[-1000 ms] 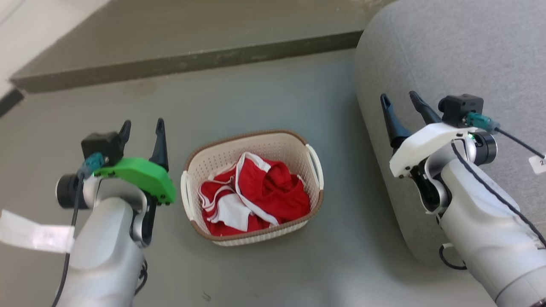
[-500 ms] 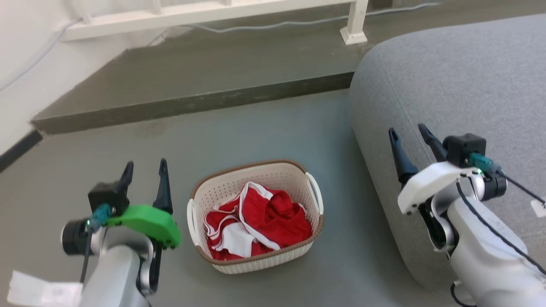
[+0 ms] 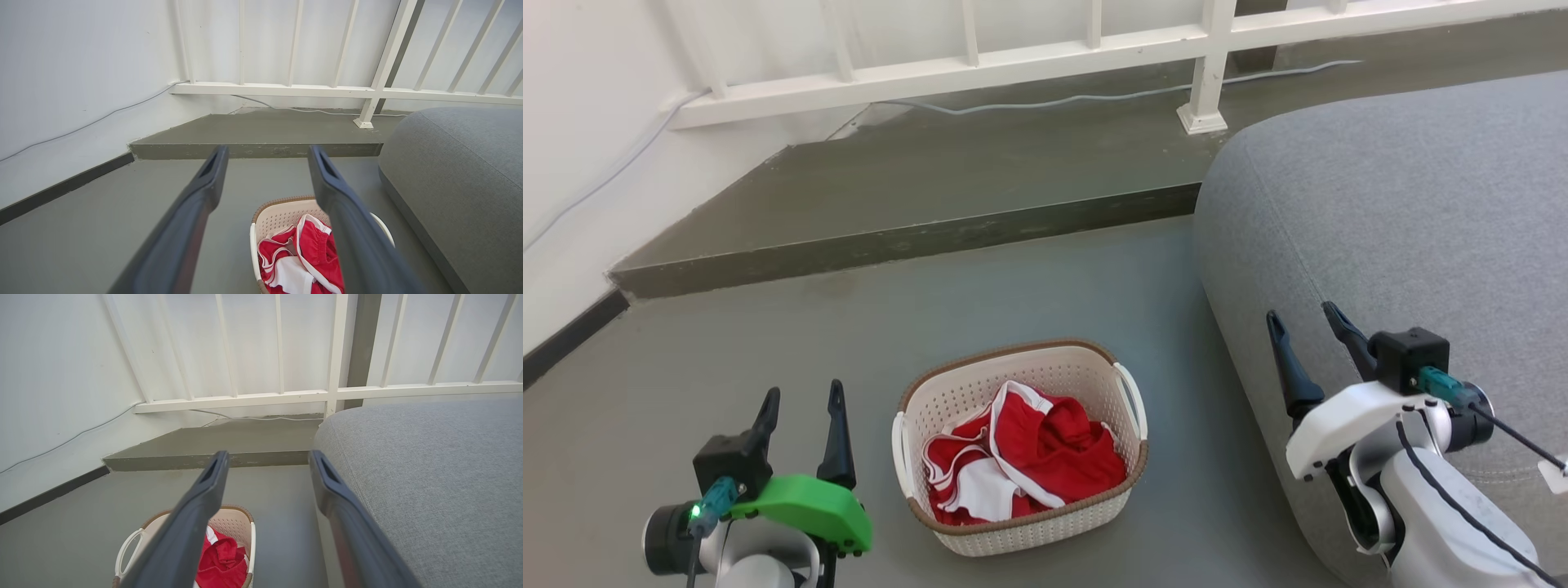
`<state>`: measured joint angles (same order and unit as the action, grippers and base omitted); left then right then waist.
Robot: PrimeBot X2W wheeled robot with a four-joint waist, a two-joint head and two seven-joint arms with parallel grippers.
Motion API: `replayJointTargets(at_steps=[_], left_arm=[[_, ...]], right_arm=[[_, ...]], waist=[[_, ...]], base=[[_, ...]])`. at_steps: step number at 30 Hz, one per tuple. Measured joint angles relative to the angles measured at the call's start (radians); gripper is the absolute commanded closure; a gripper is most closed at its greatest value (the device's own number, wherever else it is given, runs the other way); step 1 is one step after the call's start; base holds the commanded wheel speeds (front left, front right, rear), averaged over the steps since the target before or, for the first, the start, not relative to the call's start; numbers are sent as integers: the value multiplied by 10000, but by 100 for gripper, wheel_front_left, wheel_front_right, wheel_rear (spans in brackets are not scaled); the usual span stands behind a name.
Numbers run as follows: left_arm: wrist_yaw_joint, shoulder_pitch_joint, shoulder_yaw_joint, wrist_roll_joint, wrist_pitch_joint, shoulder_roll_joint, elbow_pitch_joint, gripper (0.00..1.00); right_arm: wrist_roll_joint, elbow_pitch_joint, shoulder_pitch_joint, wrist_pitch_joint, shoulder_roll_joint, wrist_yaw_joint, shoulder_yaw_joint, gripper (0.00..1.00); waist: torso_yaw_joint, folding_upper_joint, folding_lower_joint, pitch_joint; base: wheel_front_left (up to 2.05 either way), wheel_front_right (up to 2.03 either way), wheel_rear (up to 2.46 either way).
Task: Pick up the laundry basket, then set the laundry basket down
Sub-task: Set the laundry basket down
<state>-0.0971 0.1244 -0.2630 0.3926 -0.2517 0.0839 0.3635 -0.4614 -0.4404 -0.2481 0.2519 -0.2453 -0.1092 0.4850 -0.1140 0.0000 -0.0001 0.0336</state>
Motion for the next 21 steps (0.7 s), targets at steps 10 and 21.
replayJointTargets(at_steps=[10,21], left_arm=[[-98,-869,309,-92,0,-12,-855,0],[-180,-1592,370,-295,0,-19,-1523,0]], right_arm=[[320,725,794,0,-2,-73,-366,0],[560,1252,1457,0,-2,-148,-677,0]], waist=[[21,0,0,176],[49,0,0,272]], base=[[0,0,0],[0,0,0]])
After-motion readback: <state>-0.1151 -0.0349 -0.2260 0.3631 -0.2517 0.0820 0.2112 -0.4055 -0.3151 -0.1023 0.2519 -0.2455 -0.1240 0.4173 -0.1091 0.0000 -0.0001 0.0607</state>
